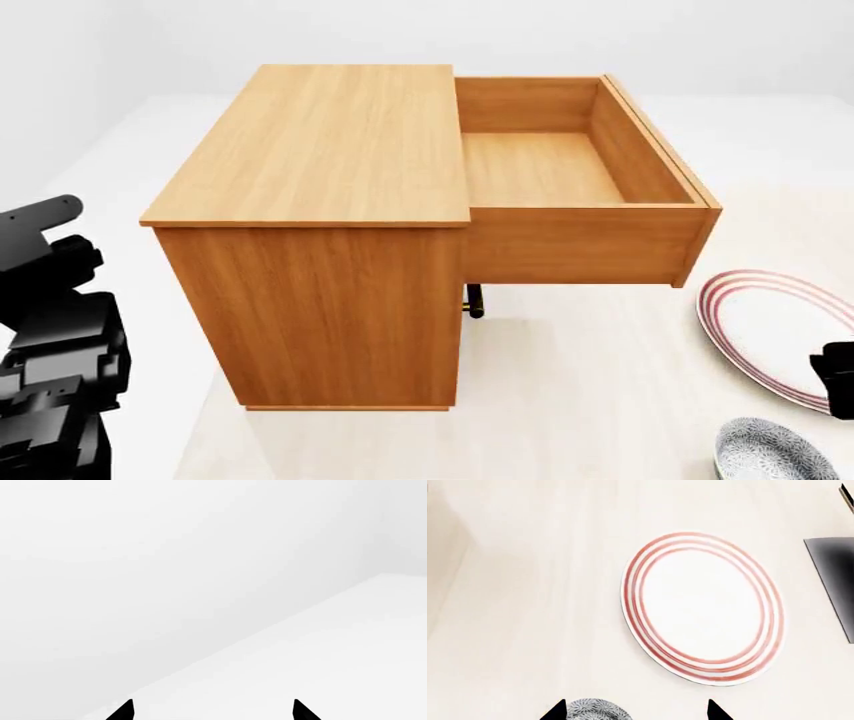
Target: Open the top drawer of the cabinet and put the bowl in it.
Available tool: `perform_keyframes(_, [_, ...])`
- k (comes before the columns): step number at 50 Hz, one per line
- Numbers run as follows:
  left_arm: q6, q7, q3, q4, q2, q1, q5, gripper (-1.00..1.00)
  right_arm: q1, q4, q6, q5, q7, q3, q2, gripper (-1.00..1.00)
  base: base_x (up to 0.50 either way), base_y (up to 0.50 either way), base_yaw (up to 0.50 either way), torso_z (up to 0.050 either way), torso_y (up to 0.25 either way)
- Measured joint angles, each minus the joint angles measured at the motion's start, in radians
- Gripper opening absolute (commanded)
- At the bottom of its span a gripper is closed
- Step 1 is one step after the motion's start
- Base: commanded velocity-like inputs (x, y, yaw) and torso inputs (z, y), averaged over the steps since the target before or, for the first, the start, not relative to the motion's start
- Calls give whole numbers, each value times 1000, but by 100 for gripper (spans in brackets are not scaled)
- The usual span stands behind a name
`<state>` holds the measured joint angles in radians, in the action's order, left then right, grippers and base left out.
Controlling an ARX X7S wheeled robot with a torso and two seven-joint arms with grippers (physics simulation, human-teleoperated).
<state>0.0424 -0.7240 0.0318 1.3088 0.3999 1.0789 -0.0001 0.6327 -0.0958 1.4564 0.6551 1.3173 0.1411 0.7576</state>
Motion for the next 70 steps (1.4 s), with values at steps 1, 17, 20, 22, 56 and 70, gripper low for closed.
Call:
perform_keyframes(1, [0, 0, 0, 0, 0, 0, 0, 100, -16, 0, -8, 3, 0, 5, -2, 100, 0, 0, 0, 0, 0])
perform_keyframes(17, [0, -2, -2, 0, -1, -3, 1, 100, -169, 3, -78, 20, 10, 51, -4, 100, 0, 0, 0, 0, 0])
perform_keyframes(20, [-1, -3, -3, 0, -2, -4, 1, 100, -182, 10, -88, 19, 6, 56, -5, 100, 0, 0, 0, 0, 0])
perform_keyframes(22, [-1, -3, -3, 0, -2, -4, 1, 100, -189, 17, -94, 19, 1, 59, -6, 100, 0, 0, 0, 0, 0])
perform_keyframes(56, [1, -4, -2, 0, 1, -3, 0, 100, -183, 241, -264, 2, -184, 17, -109, 100, 0, 0, 0, 0, 0])
perform_keyframes(70, [2, -3, 3, 0, 2, -4, 0, 100, -185, 317, -322, -13, -241, 18, -129, 100, 0, 0, 0, 0, 0])
